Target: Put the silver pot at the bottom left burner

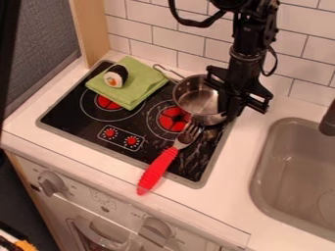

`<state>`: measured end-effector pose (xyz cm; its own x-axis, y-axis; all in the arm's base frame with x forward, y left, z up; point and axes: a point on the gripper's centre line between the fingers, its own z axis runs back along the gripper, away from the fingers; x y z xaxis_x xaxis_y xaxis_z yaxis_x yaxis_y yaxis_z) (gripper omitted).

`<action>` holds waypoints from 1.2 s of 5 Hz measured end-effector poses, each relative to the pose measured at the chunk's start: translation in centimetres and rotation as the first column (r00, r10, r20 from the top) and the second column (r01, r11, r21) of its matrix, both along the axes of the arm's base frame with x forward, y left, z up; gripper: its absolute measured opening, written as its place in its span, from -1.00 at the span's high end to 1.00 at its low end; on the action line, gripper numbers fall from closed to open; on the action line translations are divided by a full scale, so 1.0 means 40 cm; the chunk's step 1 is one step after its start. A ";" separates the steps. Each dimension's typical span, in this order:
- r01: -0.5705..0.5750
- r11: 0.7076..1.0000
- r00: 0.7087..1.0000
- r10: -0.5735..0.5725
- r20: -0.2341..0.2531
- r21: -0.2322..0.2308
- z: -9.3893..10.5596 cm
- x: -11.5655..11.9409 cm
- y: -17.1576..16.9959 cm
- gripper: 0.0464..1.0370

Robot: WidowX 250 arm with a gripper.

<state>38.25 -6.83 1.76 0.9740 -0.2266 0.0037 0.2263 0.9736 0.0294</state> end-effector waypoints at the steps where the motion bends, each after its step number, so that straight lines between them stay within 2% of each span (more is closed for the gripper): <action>1: 0.009 1.000 1.000 -0.009 0.000 0.030 0.005 -0.006 0.008 0.92; 2: 0.051 0.995 0.993 -0.060 0.106 0.087 0.125 -0.008 0.003 0.93; 3: 0.073 0.988 0.975 -0.100 0.198 0.138 0.244 -0.045 0.002 0.94; 4: 0.023 0.987 0.979 -0.054 0.196 0.157 0.280 -0.121 0.038 0.94; 5: -0.156 0.977 0.984 0.141 0.112 0.142 0.239 -0.224 0.135 0.94; 6: -0.270 0.959 0.961 0.264 0.077 0.088 0.180 -0.268 0.213 0.94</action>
